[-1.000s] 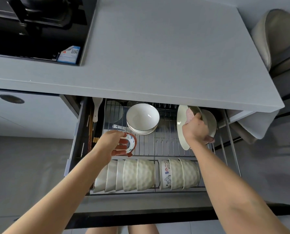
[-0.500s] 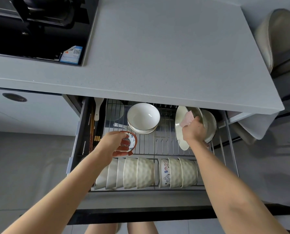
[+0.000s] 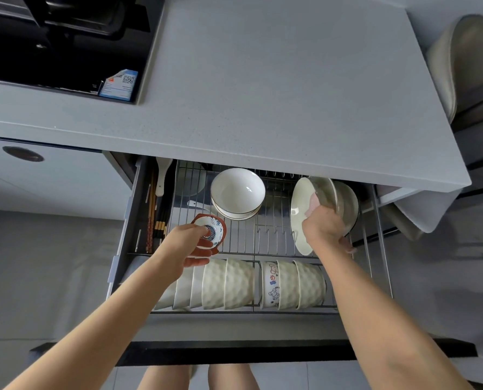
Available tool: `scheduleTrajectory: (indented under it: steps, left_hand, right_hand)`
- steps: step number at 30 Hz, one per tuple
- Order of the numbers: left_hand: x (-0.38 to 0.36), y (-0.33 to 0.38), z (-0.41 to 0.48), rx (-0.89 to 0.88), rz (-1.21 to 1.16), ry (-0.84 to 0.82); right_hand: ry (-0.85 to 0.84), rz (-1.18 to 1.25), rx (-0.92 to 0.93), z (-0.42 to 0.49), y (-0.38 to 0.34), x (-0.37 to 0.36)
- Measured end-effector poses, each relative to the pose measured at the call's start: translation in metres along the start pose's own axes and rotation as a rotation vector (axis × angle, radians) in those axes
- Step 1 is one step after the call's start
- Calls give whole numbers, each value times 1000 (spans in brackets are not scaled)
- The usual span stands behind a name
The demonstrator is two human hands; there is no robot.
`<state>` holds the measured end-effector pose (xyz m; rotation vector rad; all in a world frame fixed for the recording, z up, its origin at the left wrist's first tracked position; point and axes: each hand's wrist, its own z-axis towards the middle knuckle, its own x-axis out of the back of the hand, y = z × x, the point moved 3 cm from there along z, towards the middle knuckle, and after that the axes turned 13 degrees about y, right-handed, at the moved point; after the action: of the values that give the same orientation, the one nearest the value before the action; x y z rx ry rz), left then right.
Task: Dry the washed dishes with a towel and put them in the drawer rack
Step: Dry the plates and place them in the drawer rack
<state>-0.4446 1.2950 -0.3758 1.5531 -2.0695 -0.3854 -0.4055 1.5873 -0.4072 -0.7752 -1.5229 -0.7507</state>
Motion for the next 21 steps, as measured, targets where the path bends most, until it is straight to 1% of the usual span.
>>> scheduleTrajectory:
  steps: [2,7,13,17,21]
  left_hand:
    - [-2,1,1,1,2,0]
    - [0,3,0,2,4,-9]
    - [8,3,2,-8,-5,-19]
    - [11,5,8,1,-7,-3]
    - [9,3,9,-2,10,-13]
  right_hand:
    - [4,42,-50,-7,-1,-1]
    - [6,115,-107,-6,1,-1]
    - [8,134,-153,-10,1,-2]
    - [65,151,-186,9,4,4]
    - [101,148,-164,16,6,10]
